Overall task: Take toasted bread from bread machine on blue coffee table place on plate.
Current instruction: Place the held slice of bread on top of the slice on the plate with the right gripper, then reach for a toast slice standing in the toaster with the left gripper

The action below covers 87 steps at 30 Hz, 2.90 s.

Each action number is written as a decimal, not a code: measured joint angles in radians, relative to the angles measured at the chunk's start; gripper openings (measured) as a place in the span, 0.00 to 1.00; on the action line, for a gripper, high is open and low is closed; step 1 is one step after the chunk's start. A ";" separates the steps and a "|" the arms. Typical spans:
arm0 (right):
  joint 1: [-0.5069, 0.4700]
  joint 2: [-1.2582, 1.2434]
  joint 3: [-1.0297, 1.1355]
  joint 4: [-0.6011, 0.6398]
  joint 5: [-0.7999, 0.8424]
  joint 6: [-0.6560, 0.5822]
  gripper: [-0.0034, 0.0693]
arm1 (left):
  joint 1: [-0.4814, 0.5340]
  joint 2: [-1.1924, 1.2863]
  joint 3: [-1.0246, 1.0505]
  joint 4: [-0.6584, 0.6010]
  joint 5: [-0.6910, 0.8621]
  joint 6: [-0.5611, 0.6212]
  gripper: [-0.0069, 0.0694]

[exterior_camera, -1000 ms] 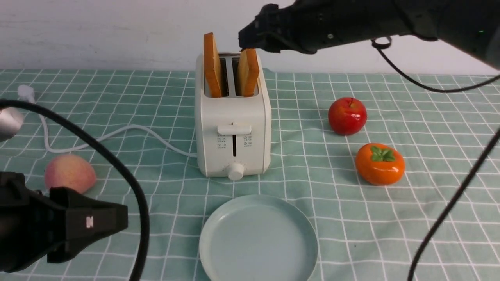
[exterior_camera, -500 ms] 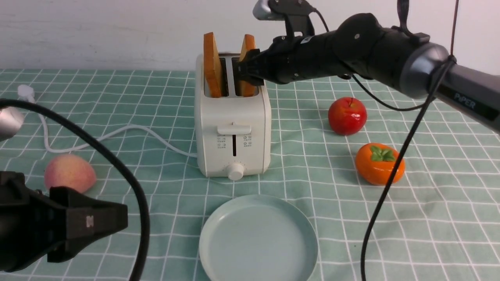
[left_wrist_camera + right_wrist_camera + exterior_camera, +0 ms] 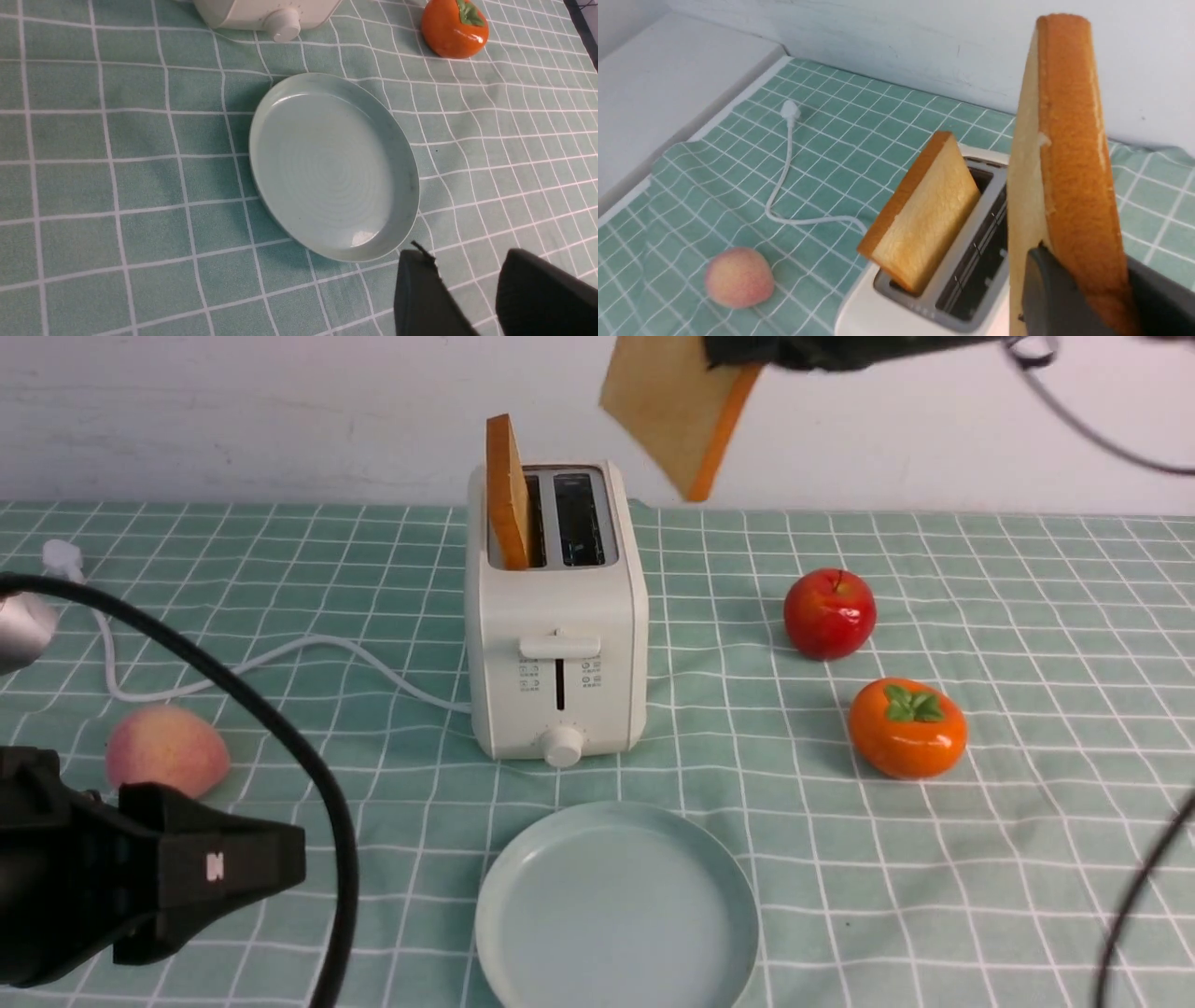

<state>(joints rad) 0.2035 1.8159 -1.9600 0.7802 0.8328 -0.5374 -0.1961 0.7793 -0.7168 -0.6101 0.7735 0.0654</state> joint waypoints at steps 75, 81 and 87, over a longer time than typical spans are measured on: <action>0.260 -0.727 0.955 -0.733 0.169 0.657 0.80 | -0.219 1.368 -1.518 0.816 0.260 -0.599 0.49; 0.260 -0.727 0.955 -0.734 0.160 0.657 0.80 | -0.219 1.310 -1.518 0.758 0.284 -0.546 0.19; 0.260 -0.727 0.955 -0.756 0.150 0.656 0.80 | -0.219 1.126 -1.518 0.757 0.347 -0.483 0.21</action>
<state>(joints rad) 0.4633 1.0891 -1.0045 0.0238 0.9829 0.1184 -0.4153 1.9054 -2.2347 0.1473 1.1205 -0.4172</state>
